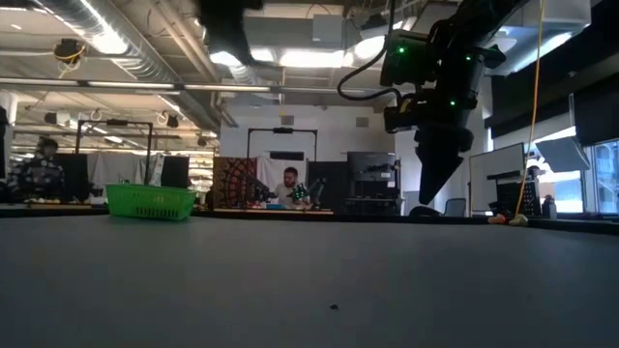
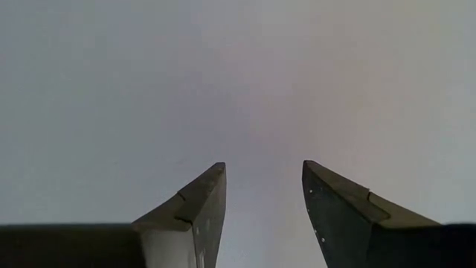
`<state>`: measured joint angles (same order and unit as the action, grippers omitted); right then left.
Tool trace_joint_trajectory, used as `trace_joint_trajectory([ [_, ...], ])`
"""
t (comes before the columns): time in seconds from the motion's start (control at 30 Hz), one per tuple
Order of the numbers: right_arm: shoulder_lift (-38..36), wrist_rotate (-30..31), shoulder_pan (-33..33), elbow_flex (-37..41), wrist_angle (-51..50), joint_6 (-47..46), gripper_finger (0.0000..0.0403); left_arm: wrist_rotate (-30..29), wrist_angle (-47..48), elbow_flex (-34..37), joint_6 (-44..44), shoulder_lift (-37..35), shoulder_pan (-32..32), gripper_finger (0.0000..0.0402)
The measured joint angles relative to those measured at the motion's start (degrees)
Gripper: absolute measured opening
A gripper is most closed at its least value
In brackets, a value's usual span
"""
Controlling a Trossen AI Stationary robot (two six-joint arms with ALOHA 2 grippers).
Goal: Sort produce into baskets
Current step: Put the green chili pepper into the yellow bin
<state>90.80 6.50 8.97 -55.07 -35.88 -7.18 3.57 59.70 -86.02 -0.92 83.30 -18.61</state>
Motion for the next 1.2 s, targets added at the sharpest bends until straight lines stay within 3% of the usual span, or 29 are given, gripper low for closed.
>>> trace_joint_trajectory([
  [0.2, 0.00, 0.00, 0.00, 0.00, 0.15, 2.93, 0.0177, -0.28, 7.83, 0.84, -20.23, -4.46, 11.29, 0.0019],
  [0.37, 0.00, 0.00, 0.00, 0.00, 0.22, 3.69, 0.0177, -1.46, 13.26, 1.44, -35.41, -4.24, 23.71, 0.0018],
  [0.6, 0.00, -0.02, 0.04, 0.00, 0.19, 4.64, 0.0177, -2.62, 13.51, 1.44, -55.13, -2.36, 40.43, 0.0018],
  [0.93, 0.00, -0.04, 0.04, 0.00, 0.22, 4.68, 0.0177, -2.73, 12.84, 1.47, -71.94, 4.00, 57.86, 0.0018],
  [1.2, 0.02, -0.04, 0.04, 0.00, 1.03, 4.70, 0.0177, -2.71, 13.42, 1.49, -76.43, 10.74, 68.08, 0.0018],
])
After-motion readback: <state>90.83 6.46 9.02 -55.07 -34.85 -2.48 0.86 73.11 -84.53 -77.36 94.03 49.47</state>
